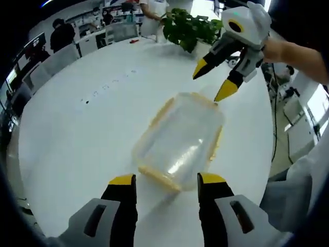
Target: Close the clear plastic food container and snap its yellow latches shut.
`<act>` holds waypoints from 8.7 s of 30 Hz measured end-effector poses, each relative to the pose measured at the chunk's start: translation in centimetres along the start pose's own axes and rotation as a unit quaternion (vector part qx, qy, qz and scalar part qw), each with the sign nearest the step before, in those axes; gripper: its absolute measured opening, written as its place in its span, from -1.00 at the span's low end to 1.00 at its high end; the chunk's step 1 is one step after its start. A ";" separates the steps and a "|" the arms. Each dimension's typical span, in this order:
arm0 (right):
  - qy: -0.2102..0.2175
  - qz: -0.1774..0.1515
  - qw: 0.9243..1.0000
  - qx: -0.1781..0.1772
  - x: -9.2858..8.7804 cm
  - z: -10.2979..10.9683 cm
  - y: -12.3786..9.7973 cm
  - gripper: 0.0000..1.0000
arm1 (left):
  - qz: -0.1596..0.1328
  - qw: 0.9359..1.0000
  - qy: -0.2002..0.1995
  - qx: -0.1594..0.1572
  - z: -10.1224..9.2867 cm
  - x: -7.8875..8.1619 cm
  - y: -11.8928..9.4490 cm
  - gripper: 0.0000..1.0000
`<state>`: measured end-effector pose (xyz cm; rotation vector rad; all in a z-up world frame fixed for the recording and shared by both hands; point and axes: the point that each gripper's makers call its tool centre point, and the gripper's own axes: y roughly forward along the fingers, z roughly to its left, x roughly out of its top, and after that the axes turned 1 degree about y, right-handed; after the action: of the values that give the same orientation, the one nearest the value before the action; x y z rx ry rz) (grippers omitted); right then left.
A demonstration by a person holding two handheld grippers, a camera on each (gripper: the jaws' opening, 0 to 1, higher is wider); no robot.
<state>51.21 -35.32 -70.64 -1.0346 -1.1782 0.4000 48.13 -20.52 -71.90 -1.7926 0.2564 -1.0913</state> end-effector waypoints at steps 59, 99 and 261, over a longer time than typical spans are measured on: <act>0.355 -0.028 0.934 0.014 -1.5 3.4 2.8 -0.25 | -0.014 0.988 -0.148 -0.042 -0.4 -1.0 1.3 -0.20; 0.392 -0.017 0.919 -0.030 -1.3 4.5 3.1 -0.31 | -0.005 0.986 -0.154 -0.059 -0.6 -1.3 1.4 -0.37; -0.020 0.029 0.996 0.085 4.9 4.4 5.6 -0.39 | -0.030 0.960 0.276 -0.038 -7.3 1.9 1.7 -0.31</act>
<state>50.48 -26.92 -72.42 -0.9180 -1.1321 0.5588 44.13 -27.14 -71.42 -1.5344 0.5853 -1.6340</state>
